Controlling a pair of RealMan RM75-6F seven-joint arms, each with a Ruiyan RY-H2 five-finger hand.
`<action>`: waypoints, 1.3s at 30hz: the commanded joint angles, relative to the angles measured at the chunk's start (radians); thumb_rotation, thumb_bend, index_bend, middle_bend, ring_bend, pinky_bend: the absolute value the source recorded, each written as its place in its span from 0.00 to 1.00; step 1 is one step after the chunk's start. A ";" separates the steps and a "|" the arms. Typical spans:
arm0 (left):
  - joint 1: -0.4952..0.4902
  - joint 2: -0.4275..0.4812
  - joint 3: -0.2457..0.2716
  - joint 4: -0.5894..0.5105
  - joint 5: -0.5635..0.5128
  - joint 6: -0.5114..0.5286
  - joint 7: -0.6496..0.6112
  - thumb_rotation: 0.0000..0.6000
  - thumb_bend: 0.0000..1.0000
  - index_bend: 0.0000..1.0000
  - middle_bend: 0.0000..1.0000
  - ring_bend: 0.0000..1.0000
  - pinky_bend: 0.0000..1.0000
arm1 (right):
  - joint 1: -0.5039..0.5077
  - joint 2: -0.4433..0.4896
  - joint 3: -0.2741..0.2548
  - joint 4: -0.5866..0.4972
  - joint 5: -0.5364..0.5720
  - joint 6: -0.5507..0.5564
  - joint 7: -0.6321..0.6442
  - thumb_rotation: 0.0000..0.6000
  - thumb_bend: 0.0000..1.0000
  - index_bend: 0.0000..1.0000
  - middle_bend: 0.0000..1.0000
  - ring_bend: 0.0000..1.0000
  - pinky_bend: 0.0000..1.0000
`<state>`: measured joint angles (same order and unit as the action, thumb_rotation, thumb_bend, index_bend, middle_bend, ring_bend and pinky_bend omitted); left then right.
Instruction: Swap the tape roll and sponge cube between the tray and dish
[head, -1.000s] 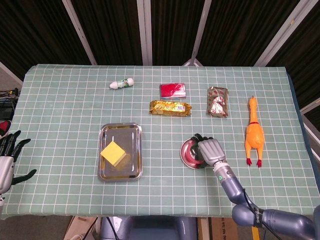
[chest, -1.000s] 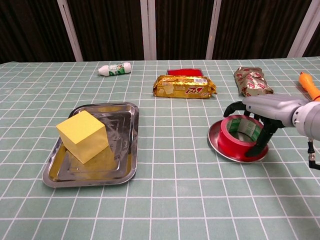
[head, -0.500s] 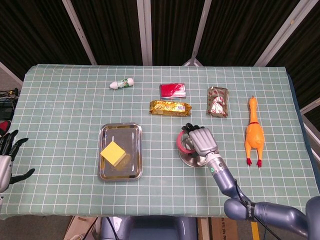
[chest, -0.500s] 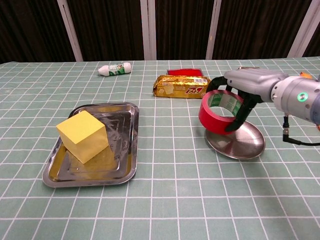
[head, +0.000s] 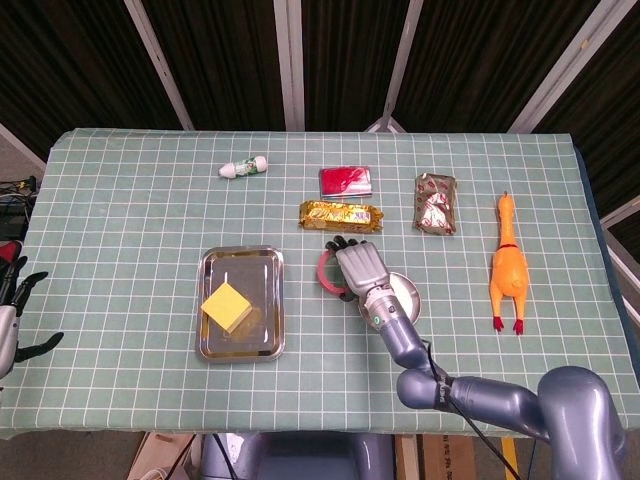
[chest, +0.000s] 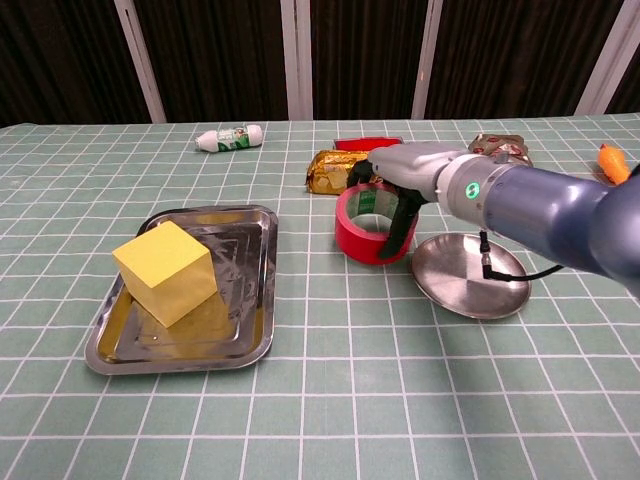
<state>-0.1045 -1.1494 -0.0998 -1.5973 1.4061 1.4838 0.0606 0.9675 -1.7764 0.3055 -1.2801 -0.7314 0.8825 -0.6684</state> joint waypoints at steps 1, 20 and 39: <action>-0.001 0.003 0.001 0.000 -0.001 -0.004 -0.004 1.00 0.04 0.20 0.00 0.00 0.08 | 0.049 -0.085 0.019 0.124 0.003 -0.031 0.041 1.00 0.13 0.21 0.19 0.38 0.35; -0.022 0.004 0.022 0.004 0.055 -0.029 -0.036 1.00 0.04 0.20 0.00 0.00 0.08 | -0.098 0.303 -0.063 -0.454 0.018 0.222 -0.114 1.00 0.03 0.00 0.00 0.00 0.00; -0.327 0.048 -0.025 -0.135 0.106 -0.422 -0.021 1.00 0.00 0.19 0.00 0.00 0.05 | -0.691 0.582 -0.489 -0.595 -0.603 0.637 0.420 1.00 0.03 0.00 0.00 0.00 0.00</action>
<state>-0.3704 -1.1105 -0.1039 -1.7026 1.5195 1.1354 0.0468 0.3671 -1.1966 -0.1158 -1.9598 -1.2727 1.4553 -0.3513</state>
